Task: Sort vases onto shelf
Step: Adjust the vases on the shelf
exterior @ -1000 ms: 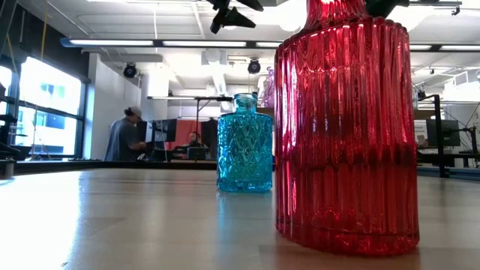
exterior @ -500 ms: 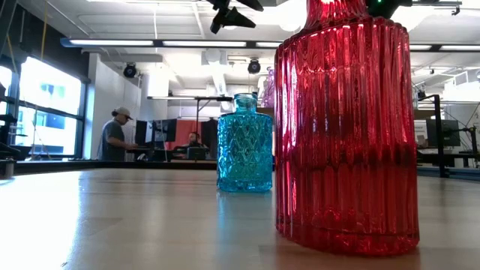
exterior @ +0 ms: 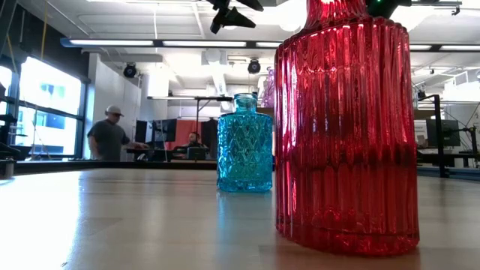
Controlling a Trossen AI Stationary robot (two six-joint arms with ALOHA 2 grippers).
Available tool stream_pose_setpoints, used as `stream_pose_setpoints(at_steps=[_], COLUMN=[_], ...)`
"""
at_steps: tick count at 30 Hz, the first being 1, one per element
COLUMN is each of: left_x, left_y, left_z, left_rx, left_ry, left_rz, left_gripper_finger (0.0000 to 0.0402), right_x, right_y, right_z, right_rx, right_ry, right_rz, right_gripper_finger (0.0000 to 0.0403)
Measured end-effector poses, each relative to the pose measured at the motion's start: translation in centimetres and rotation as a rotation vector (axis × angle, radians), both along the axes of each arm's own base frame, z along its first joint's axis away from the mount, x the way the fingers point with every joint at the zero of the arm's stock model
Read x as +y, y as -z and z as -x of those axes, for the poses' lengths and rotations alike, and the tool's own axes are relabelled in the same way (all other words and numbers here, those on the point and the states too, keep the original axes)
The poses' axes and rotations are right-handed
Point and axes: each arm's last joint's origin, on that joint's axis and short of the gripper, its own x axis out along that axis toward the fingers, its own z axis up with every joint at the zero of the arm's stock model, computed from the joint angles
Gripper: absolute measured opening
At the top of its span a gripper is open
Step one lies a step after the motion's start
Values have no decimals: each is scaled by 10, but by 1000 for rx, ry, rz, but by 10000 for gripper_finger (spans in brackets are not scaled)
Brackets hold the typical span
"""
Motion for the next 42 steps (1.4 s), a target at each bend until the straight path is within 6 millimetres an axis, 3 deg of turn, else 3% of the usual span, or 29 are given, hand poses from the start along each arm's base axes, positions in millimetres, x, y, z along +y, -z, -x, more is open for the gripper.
stream_pose_setpoints(at_steps=[11,30,34,42], left_x=[0,0,0,0], left_y=[0,0,0,0], left_z=[0,0,0,0], left_rx=[0,0,0,0], left_ry=[0,0,0,0], left_rz=[0,-1,-1,-1], left_gripper_finger=[211,211,211,211], right_x=[-5,-3,-2,0], right_y=[7,4,-3,-35], right_z=[-9,1,6,10], right_rx=[11,22,67,81], right_ry=[-3,15,27,20], right_rz=[-12,-23,-44,43], right_gripper_finger=[0,0,0,0])
